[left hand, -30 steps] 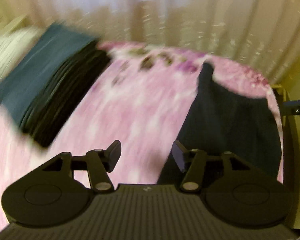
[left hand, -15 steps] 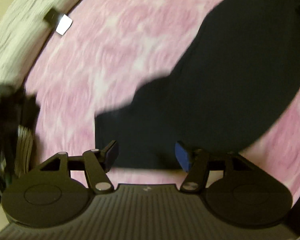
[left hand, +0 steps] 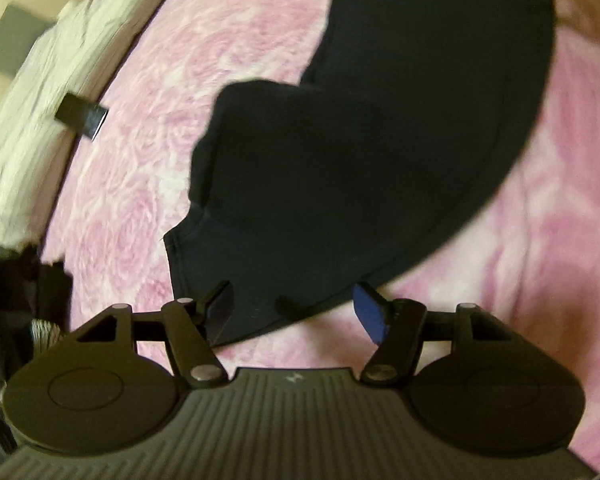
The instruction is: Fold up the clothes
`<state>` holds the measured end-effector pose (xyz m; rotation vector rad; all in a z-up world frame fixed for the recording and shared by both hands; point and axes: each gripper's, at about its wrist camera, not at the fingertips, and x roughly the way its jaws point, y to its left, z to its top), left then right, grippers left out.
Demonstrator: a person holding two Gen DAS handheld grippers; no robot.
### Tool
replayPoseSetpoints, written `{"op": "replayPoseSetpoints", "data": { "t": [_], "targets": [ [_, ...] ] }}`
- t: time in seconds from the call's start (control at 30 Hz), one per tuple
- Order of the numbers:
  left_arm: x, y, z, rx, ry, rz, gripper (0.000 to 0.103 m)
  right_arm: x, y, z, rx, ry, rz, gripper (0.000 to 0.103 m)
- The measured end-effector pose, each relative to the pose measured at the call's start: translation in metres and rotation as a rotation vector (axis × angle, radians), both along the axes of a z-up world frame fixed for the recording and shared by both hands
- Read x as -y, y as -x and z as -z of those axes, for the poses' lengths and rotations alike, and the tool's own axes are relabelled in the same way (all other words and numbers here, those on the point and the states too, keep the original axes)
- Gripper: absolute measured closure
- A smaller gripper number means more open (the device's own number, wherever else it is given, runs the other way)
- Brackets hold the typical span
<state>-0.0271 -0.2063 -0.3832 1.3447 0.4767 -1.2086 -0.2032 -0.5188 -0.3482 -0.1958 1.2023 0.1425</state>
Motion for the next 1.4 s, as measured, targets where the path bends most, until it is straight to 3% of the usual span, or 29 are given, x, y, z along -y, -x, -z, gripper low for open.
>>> {"op": "replayPoseSetpoints", "data": {
  "t": [0.2, 0.23, 0.27, 0.33, 0.43, 0.6, 0.7, 0.8, 0.87, 0.93, 1.2, 1.4],
  "targets": [
    [-0.011, 0.006, 0.025, 0.114, 0.009, 0.247, 0.038, -0.023, -0.013, 0.006, -0.006, -0.001, 0.007, 0.031],
    [-0.012, 0.006, 0.025, 0.123, 0.017, 0.276, 0.042, -0.027, -0.015, 0.007, -0.007, -0.001, 0.008, 0.031],
    [-0.014, 0.006, 0.025, 0.125, 0.024, 0.298, 0.058, -0.031, -0.018, 0.008, -0.008, -0.001, 0.010, 0.031],
    [-0.014, 0.002, 0.022, 0.101, 0.016, 0.305, 0.075, -0.038, -0.022, 0.009, -0.009, 0.000, 0.013, 0.031],
    [-0.014, -0.004, 0.014, 0.065, 0.000, 0.291, 0.087, -0.039, -0.020, 0.007, -0.006, 0.015, 0.027, 0.031],
    [-0.013, -0.007, 0.001, 0.058, 0.012, 0.286, 0.087, -0.037, -0.018, 0.012, 0.002, 0.115, 0.023, 0.031],
    [-0.010, -0.007, 0.002, 0.080, 0.026, 0.301, 0.072, -0.035, -0.012, 0.020, -0.007, 0.181, -0.031, 0.031],
    [-0.002, -0.014, 0.004, 0.050, 0.029, 0.274, 0.070, -0.027, -0.002, 0.025, -0.015, 0.206, -0.054, 0.030],
    [0.003, -0.018, 0.003, 0.013, 0.024, 0.236, 0.092, -0.019, 0.003, 0.026, -0.018, 0.210, -0.037, 0.031],
    [0.003, -0.020, -0.004, -0.007, 0.022, 0.210, 0.095, -0.013, 0.008, 0.025, -0.018, 0.223, -0.020, 0.031],
    [-0.024, -0.030, -0.074, -0.098, 0.025, 0.025, 0.098, 0.007, 0.034, 0.024, -0.029, 0.363, -0.062, 0.030],
    [-0.041, -0.013, -0.078, -0.177, -0.025, -0.038, 0.100, 0.022, 0.045, 0.038, -0.023, 0.424, -0.133, 0.031]
  ]
}}
